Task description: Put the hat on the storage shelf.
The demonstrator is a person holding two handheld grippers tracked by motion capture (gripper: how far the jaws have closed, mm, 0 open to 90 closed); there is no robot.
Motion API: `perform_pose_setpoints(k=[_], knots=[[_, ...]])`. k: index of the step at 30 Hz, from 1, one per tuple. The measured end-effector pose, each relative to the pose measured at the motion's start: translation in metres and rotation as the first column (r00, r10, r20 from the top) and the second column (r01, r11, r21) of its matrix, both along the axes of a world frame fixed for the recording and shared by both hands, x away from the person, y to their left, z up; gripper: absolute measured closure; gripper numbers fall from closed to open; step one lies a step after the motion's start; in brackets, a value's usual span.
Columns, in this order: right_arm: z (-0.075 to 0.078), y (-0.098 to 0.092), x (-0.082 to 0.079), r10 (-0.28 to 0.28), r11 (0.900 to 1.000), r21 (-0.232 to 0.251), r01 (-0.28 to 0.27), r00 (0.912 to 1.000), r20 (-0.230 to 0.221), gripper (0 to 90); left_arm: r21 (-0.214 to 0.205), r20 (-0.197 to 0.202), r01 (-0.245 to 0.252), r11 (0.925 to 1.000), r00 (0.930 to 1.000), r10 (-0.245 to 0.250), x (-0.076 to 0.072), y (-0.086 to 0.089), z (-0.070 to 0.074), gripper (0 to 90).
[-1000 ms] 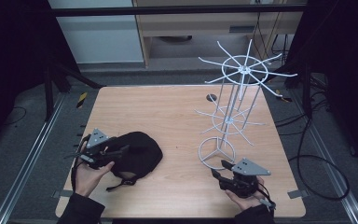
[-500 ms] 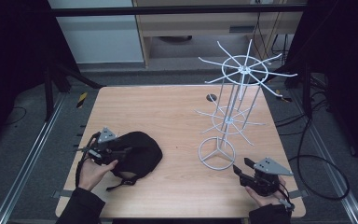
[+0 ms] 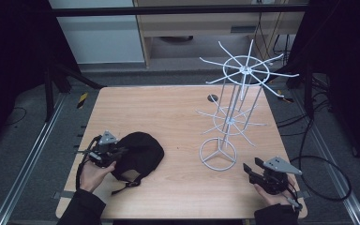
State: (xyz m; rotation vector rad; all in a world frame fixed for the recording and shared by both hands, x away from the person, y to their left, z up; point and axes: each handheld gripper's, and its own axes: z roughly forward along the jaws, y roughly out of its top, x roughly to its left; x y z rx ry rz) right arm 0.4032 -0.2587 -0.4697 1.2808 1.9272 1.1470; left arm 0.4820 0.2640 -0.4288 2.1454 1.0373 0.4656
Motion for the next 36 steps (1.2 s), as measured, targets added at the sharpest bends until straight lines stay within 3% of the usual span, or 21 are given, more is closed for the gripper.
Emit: perform_pose_setpoints(k=[11,18,21,26,31,36], knots=[[-0.006,-0.017,0.002,-0.058,0.9981,0.018,0.058,0.9982,-0.015,47.8,-0.105,0.107,-0.025,0.9941,0.9936,0.036,-0.019,-0.003,0.02,87.5],[-0.008,-0.017,0.003,-0.06,0.9982,0.006,0.06,0.9982,-0.009,46.7,-0.228,0.159,-0.036,0.9731,0.9845,0.074,-0.029,-0.002,0.034,87.6],[-0.008,-0.018,0.003,-0.063,0.998,0.0,0.063,0.998,-0.006,46.5,-0.268,0.195,-0.036,0.9628,0.9766,0.091,-0.035,-0.003,0.042,87.6],[-0.008,-0.018,0.003,-0.066,0.9978,-0.003,0.066,0.9978,0.0,46.5,-0.34,0.259,-0.014,0.9405,0.96,0.107,-0.045,-0.005,0.057,87.5],[-0.009,-0.017,0.004,-0.068,0.9977,-0.003,0.068,0.9976,-0.004,46.5,-0.42,0.311,0.019,0.9075,0.9424,0.124,-0.054,-0.008,0.075,87.5],[-0.009,-0.017,0.004,-0.072,0.9973,-0.013,0.072,0.9974,-0.004,46.5,-0.478,0.381,0.074,0.875,0.9154,0.131,-0.064,-0.014,0.098,87.6]])
